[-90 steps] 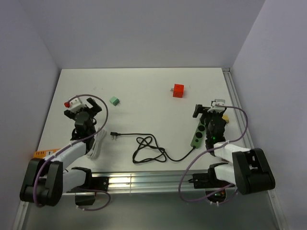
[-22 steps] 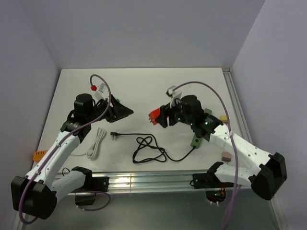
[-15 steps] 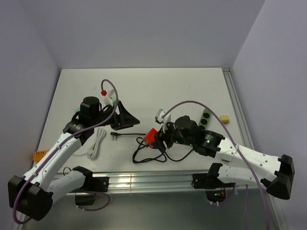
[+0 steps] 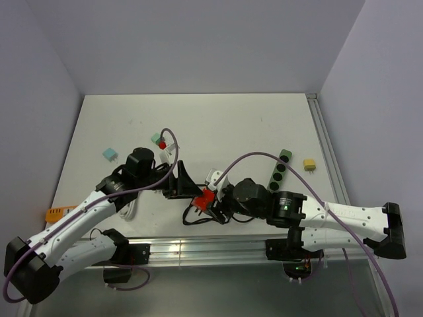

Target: Insert the plug

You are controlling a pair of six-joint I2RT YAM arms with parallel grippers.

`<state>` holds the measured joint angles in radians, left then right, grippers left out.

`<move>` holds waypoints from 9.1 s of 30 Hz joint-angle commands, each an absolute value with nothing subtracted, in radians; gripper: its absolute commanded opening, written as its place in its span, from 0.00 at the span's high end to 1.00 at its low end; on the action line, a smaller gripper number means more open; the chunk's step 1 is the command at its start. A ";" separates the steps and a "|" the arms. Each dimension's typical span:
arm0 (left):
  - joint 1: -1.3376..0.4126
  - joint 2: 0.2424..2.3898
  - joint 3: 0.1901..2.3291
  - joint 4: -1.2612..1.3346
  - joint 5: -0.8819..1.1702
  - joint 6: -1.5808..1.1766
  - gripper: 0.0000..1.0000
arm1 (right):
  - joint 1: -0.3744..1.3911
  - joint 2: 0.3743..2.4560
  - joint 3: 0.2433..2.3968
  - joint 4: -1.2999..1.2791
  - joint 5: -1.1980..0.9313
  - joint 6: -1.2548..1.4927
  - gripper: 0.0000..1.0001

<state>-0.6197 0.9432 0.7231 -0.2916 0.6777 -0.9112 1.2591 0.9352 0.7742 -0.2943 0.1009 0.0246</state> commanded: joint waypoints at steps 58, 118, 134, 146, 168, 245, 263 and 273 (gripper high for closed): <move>-0.769 0.887 0.551 0.147 0.842 -1.120 0.19 | 1.552 0.778 0.738 -0.169 0.446 0.008 1.00; -0.816 0.730 0.672 0.146 0.187 -0.011 1.00 | 0.900 1.272 1.672 -1.023 -0.264 0.572 0.03; -0.821 0.660 0.621 0.198 0.376 0.032 1.00 | 0.793 1.419 1.749 -1.048 -0.489 0.534 0.01; -0.825 0.681 0.638 0.181 0.336 0.032 1.00 | 0.790 1.456 1.741 -1.046 -0.505 0.574 0.18; -0.825 0.703 0.655 0.167 0.354 0.020 1.00 | 0.819 1.505 1.736 -1.051 -0.422 0.597 0.90; -0.824 0.621 0.683 -0.066 -0.011 -0.715 0.01 | -0.106 1.601 1.229 -0.710 0.025 0.400 1.00; -0.824 0.623 0.676 -0.064 -0.009 -0.712 0.01 | -0.106 1.649 1.247 -0.761 0.101 0.423 1.00; -0.824 0.606 0.675 -0.074 -0.011 -0.710 0.01 | -0.104 1.701 1.198 -0.781 0.176 0.482 1.00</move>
<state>-0.8261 0.6209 0.6750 -0.1135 -0.0231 -0.7223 -0.0998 1.6539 1.2488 -0.7483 0.0639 0.4408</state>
